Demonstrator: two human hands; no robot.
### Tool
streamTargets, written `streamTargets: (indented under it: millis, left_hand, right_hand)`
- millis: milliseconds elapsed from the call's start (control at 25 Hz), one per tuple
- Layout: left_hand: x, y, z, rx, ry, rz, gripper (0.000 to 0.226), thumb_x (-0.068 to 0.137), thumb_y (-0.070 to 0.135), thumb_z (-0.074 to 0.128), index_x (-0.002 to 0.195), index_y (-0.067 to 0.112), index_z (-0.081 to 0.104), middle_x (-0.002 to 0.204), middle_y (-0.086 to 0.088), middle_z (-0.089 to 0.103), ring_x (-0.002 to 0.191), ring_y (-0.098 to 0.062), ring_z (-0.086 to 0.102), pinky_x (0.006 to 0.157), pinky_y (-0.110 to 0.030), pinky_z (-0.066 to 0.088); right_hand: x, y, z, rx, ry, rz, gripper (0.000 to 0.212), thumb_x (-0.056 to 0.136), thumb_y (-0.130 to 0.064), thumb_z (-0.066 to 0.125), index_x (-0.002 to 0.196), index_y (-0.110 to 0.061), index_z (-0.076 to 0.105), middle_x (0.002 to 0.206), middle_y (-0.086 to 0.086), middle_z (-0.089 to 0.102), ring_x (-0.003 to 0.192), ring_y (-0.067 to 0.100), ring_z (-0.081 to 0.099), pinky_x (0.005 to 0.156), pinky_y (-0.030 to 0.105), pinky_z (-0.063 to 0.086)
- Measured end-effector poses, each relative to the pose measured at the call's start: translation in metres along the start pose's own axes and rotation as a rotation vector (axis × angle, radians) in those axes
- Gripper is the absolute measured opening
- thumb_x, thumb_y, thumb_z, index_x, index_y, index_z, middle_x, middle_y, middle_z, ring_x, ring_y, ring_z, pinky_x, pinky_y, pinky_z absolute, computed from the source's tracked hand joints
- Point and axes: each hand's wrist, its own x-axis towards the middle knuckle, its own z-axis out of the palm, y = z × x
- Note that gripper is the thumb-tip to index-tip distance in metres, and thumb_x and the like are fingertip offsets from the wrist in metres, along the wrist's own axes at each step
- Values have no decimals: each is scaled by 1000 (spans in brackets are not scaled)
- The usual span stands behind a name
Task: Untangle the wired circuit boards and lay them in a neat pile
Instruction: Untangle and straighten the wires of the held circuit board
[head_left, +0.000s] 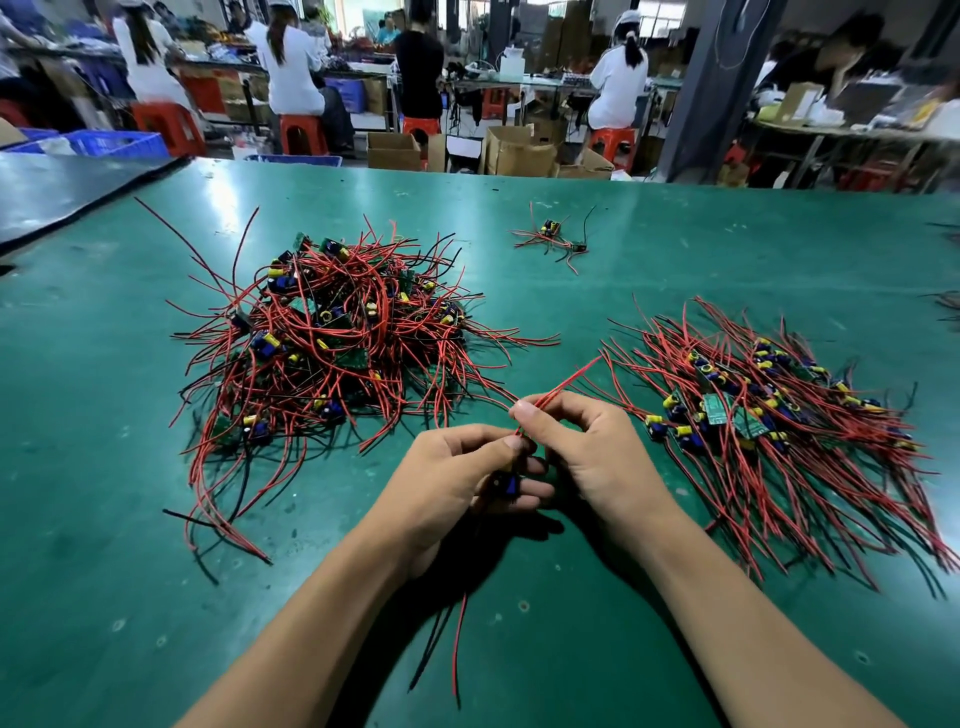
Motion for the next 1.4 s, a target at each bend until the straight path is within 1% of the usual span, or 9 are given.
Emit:
streamTargets:
  millis: [200, 360, 480, 640, 800, 920, 1040, 1200, 1400]
  left_hand:
    - [0, -2, 1, 82, 4, 28, 18, 92, 0, 60, 86, 1, 77, 87, -19, 71, 65, -23, 66, 62, -31, 61]
    - [-2, -1, 2, 109, 6, 12, 17, 92, -2, 59, 82, -8, 72, 74, -21, 68, 55, -24, 65, 53, -30, 58]
    - [-3, 1, 5, 73, 14, -30, 15, 92, -4, 58, 84, -10, 69, 70, -22, 64, 52, -26, 62, 49, -30, 56]
    - [-4, 4, 6, 58, 8, -65, 12, 92, -3, 58, 87, -11, 66, 69, -22, 64, 52, -26, 62, 49, -28, 56]
    - [-5, 4, 7, 73, -36, -90, 13, 93, -1, 58, 93, -12, 65, 72, -22, 65, 56, -27, 63, 54, -29, 55]
    - [-4, 4, 8, 83, -44, -96, 15, 94, 0, 57, 96, -13, 64, 73, -21, 66, 56, -26, 65, 55, -29, 56]
    - [-3, 4, 6, 66, 14, -63, 16, 96, 3, 56, 97, -11, 63, 73, -21, 67, 55, -25, 66, 57, -29, 58]
    - [-2, 4, 4, 76, 17, -28, 19, 98, 6, 52, 93, -7, 65, 70, -19, 67, 50, -24, 64, 50, -28, 56]
    - [-2, 2, 1, 141, -14, -20, 21, 98, 4, 52, 92, -14, 63, 65, -17, 64, 48, -24, 62, 45, -25, 51]
  right_hand:
    - [-3, 5, 5, 36, -178, 92, 24, 88, -36, 74, 101, -15, 76, 88, 21, 72, 68, 23, 66, 57, 32, 53]
    - [-3, 1, 1, 70, -260, 144, 26, 98, -29, 64, 98, -5, 74, 57, 7, 56, 45, 19, 46, 46, 27, 42]
    - [1, -6, -7, -125, -120, 77, 25, 96, -30, 66, 94, -9, 77, 59, -7, 64, 51, 10, 56, 54, 26, 44]
    - [14, -5, -16, -374, 103, -133, 22, 97, -30, 66, 95, -13, 79, 42, -28, 50, 45, -11, 52, 48, 4, 36]
    - [25, 2, -21, -389, 382, -233, 26, 95, -38, 67, 78, -21, 78, 54, -14, 61, 56, 3, 51, 58, 20, 37]
    - [27, 8, -22, -326, 473, -226, 32, 96, -40, 66, 71, -21, 74, 47, -14, 47, 51, 12, 37, 52, 28, 30]
    - [21, 7, -14, -3, 284, -59, 29, 94, -41, 67, 78, -20, 77, 58, -11, 49, 42, 7, 32, 40, 21, 26]
    - [5, 4, -3, 74, -208, 217, 34, 91, -43, 69, 98, -10, 74, 57, 2, 52, 41, 14, 41, 43, 21, 29]
    - [0, -3, 2, 109, -173, 219, 29, 94, -27, 67, 100, 1, 72, 53, 7, 54, 38, 15, 47, 38, 19, 34]
